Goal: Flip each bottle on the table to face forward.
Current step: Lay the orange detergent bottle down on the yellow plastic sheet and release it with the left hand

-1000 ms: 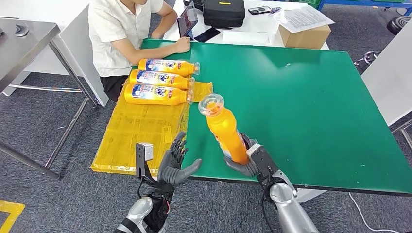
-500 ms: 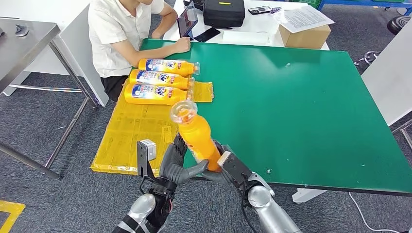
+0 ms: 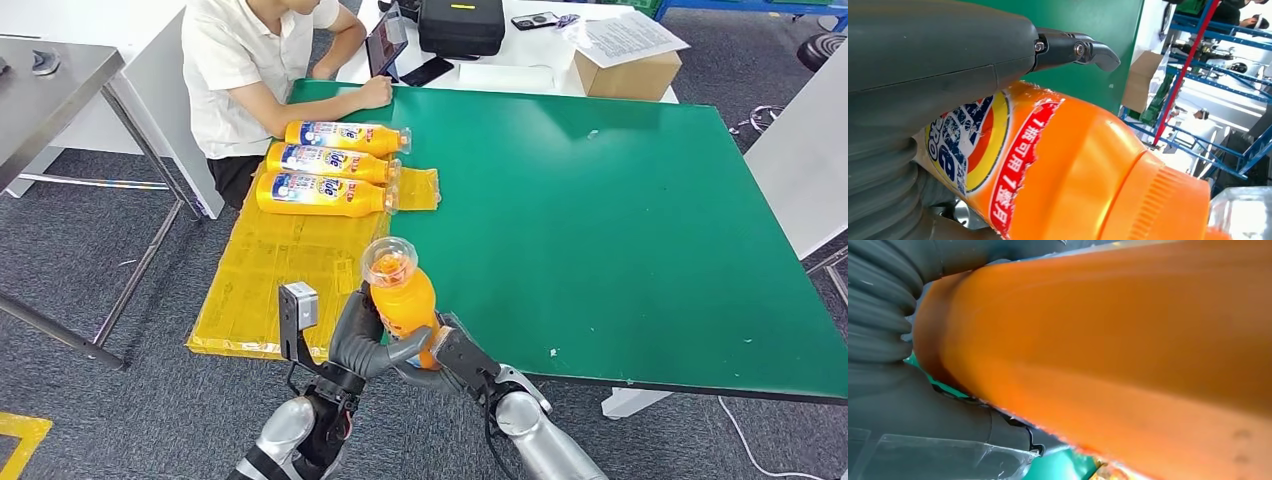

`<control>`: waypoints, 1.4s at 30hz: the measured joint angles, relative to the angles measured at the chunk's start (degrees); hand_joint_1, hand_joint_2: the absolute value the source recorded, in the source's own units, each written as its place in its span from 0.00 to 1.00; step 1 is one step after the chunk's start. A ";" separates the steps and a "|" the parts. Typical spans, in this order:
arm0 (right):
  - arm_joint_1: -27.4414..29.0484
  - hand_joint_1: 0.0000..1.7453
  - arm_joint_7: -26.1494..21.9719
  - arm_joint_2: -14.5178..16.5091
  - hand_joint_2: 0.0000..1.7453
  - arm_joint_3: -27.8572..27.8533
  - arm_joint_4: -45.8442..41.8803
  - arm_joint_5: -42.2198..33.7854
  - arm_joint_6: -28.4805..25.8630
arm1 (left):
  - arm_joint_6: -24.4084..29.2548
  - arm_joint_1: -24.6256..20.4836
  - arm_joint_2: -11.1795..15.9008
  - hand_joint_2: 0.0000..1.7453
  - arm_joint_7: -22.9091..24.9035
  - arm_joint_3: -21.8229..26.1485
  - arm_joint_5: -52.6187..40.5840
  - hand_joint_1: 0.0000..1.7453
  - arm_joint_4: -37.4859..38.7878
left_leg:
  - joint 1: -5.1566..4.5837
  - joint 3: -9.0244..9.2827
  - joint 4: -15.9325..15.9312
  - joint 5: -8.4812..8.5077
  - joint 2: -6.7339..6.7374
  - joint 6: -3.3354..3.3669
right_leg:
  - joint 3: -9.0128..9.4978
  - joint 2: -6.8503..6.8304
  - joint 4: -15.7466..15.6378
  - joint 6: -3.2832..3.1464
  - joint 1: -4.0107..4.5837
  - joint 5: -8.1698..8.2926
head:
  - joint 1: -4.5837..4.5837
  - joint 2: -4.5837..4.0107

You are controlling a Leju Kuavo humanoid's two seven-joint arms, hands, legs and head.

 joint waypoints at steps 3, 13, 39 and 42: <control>-0.70 1.00 0.29 0.05 1.00 0.79 0.78 2.30 -1.80 | -0.10 -0.55 0.66 1.00 0.91 -0.26 -1.96 1.00 0.63 | 0.00 0.00 0.00 0.00 0.00 0.00 | -0.01 0.00 0.00 0.00 0.00 0.00 | 0.00 0.00; -1.55 0.82 0.82 0.17 1.00 1.46 1.52 1.98 -2.02 | 1.54 -3.97 0.90 1.00 -1.97 -1.14 -8.27 1.00 5.90 | 0.00 -0.02 0.00 0.01 0.00 0.00 | -0.01 0.00 0.01 0.00 0.00 0.00 | 0.02 0.00; 8.51 0.00 -4.75 0.77 1.00 1.40 -5.49 13.64 -34.10 | -2.86 2.94 0.72 1.00 -2.78 10.03 4.96 1.00 -12.26 | 0.00 -0.18 0.00 0.00 0.00 0.00 | -0.19 0.00 0.00 -0.01 0.00 -0.01 | 0.02 0.00; 9.93 0.00 -7.21 1.14 1.00 -0.96 -6.23 10.46 -35.02 | -5.06 3.57 0.72 1.00 -1.73 11.79 8.66 1.00 -13.71 | 0.00 -0.18 0.00 0.00 0.01 0.00 | -0.20 0.00 0.00 -0.01 0.00 -0.01 | 0.02 0.00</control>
